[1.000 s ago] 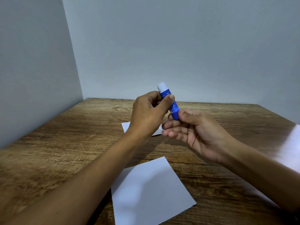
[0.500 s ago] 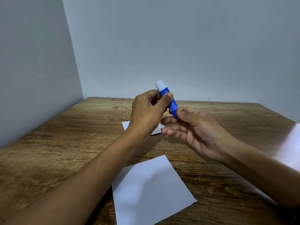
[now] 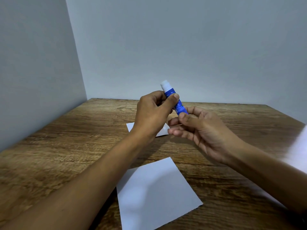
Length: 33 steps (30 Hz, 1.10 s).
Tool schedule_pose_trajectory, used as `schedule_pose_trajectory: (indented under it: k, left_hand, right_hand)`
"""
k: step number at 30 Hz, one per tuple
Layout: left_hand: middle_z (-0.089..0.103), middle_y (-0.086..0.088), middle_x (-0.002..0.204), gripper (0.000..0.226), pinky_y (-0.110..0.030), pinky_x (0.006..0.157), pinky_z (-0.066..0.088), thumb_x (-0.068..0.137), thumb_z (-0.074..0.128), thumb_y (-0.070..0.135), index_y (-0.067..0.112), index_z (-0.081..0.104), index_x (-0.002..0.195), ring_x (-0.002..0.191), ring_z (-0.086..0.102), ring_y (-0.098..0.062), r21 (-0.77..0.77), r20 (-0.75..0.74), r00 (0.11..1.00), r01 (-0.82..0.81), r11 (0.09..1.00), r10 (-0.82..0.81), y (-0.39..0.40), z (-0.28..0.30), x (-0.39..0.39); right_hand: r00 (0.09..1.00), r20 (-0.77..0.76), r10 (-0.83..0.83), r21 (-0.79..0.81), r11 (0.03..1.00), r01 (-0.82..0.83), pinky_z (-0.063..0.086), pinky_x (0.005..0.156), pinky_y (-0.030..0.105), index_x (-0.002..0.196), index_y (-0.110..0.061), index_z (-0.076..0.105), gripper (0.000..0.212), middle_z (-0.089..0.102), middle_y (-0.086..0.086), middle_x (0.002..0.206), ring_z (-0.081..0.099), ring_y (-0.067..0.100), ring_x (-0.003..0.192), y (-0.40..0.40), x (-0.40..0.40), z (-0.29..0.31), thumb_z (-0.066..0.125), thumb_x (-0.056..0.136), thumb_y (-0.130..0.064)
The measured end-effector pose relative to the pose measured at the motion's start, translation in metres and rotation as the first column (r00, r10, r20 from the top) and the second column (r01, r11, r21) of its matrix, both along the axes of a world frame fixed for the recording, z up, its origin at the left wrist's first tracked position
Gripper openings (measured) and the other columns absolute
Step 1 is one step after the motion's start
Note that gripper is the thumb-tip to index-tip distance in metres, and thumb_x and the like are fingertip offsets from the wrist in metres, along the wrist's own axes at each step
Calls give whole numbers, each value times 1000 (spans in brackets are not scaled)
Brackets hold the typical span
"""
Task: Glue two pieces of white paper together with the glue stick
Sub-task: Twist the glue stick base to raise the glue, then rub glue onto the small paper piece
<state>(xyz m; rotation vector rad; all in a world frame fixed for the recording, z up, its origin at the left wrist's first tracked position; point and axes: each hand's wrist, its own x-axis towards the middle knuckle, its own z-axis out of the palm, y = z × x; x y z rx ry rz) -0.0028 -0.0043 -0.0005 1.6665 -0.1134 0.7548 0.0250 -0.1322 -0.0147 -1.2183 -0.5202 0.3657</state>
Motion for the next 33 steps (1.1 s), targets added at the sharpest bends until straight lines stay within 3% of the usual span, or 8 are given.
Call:
schedule_pose_trajectory:
  k: [5,9,14,18,21,24,30,33]
  left_hand:
    - [54,8,51,20,-12,51,39,83,60,23,10,62,68,44,47,0,20,-6,1000,14,1000,-14,0,0,1]
    - [54,9,48,20,-17,51,40,84,60,20,5,64,72,44,47,-2,-36,-42,996,76,996,-77,3,0,4]
    - [62,-4,75,26,-24,59,38,89,51,25,4,66,85,65,51,-12,-41,-132,957,255,966,-258,4,-5,8]
    - [65,1,88,19,-25,72,38,92,46,21,16,64,95,84,57,-12,185,-276,961,81,979,-27,16,-8,15]
    - [59,-6,123,30,-25,90,37,89,46,14,13,57,118,116,51,-21,656,-305,891,-60,753,337,28,-19,20]
    - [54,-15,126,34,-34,94,39,88,44,15,8,56,119,117,48,-31,852,-316,832,38,523,455,34,-27,21]
    - [61,-15,113,24,-32,81,40,85,52,28,8,61,94,104,53,-29,883,-329,852,124,453,408,28,-21,17]
    - [60,-15,112,36,-33,80,41,83,54,34,3,64,100,102,54,-28,878,-365,863,196,437,348,24,-18,16]
  right_hand:
    - [998,-54,43,-1,999,-44,56,51,22,84,0,56,19,70,17,65,70,24,57,-3,0,3,43,94,-9]
    - [998,-43,36,25,999,-35,57,53,23,92,0,56,16,71,13,66,70,23,57,-1,-2,3,51,90,-14]
    - [994,15,-107,64,992,106,48,43,20,89,-6,54,3,63,4,54,61,15,45,-2,0,4,54,88,-9]
    - [959,44,-281,77,958,277,41,39,19,84,-11,56,4,58,3,53,55,13,41,-7,4,8,55,87,-11]
    - [920,82,-383,68,923,379,35,36,17,83,-11,57,3,55,0,51,50,12,39,-10,8,10,56,85,-11]
    - [882,123,-456,65,890,451,32,36,19,82,-13,60,2,51,-3,50,46,11,40,-12,10,13,58,83,-12]
    - [862,243,-445,57,893,445,33,38,23,76,-13,53,11,49,1,62,44,13,45,-14,8,19,55,86,-16]
    - [827,404,-391,-15,901,433,42,42,25,82,-13,48,13,61,2,62,54,14,47,-12,8,19,48,92,-21]
